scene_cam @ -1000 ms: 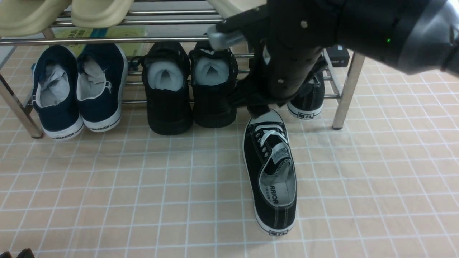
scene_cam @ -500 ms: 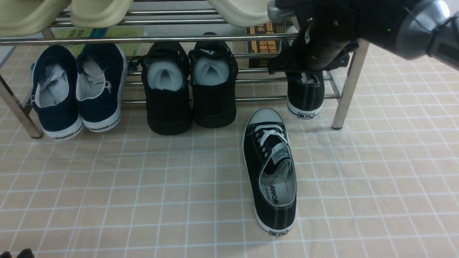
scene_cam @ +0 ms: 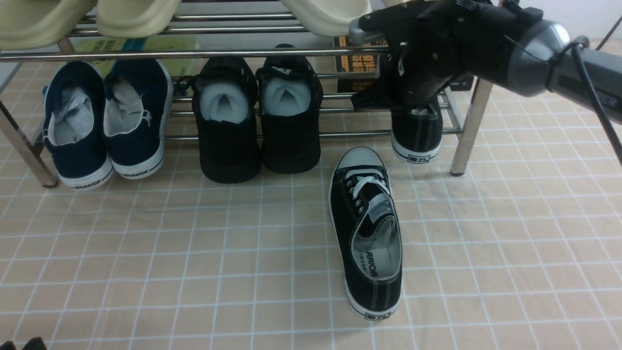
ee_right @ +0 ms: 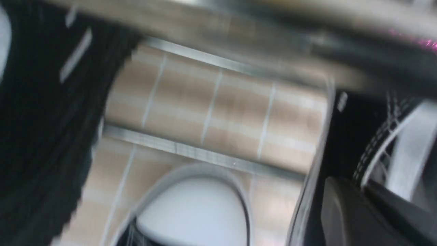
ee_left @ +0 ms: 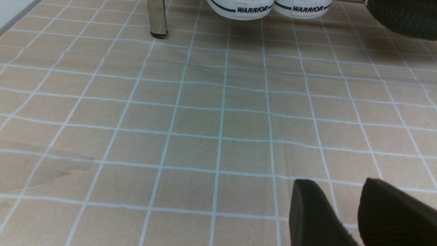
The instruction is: Take the shoes off the shelf from the light coffee tablecloth by hand.
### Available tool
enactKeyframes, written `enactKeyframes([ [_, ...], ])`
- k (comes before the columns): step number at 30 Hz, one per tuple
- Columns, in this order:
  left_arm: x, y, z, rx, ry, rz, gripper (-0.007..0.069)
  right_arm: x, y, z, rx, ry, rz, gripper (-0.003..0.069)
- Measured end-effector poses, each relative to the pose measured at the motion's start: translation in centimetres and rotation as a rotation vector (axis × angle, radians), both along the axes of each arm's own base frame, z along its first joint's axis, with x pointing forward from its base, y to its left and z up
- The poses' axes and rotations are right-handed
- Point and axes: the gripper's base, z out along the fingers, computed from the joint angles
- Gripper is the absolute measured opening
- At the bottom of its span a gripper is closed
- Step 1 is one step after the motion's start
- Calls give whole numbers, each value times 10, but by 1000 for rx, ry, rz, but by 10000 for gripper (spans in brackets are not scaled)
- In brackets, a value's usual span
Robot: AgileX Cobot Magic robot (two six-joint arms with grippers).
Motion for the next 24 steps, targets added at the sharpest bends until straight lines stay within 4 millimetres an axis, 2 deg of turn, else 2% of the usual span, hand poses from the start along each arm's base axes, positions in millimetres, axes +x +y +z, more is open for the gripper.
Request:
enactKeyframes([
  [4, 0, 0, 0, 0, 0, 0, 241, -16, -7, 20, 0, 51, -5, 3],
  [5, 0, 0, 0, 0, 0, 0, 241, -27, -12, 37, 6, 68, -4, 3],
  [6, 0, 0, 0, 0, 0, 0, 241, -28, -12, 39, 9, 71, -3, 3],
  [8, 0, 0, 0, 0, 0, 0, 241, -46, -19, 61, 22, 103, 8, 3],
  [9, 0, 0, 0, 0, 0, 0, 241, -48, -20, 62, 19, 114, 8, 3],
  [10, 0, 0, 0, 0, 0, 0, 241, -63, -25, 75, 16, 159, 26, 3],
  [14, 0, 0, 0, 0, 0, 0, 241, -86, -33, 95, 17, 204, 57, 3],
  [20, 0, 0, 0, 0, 0, 0, 241, -114, -46, 101, 39, 223, 66, 3],
  [24, 0, 0, 0, 0, 0, 0, 241, -128, -52, 70, -2, 336, 51, 3],
])
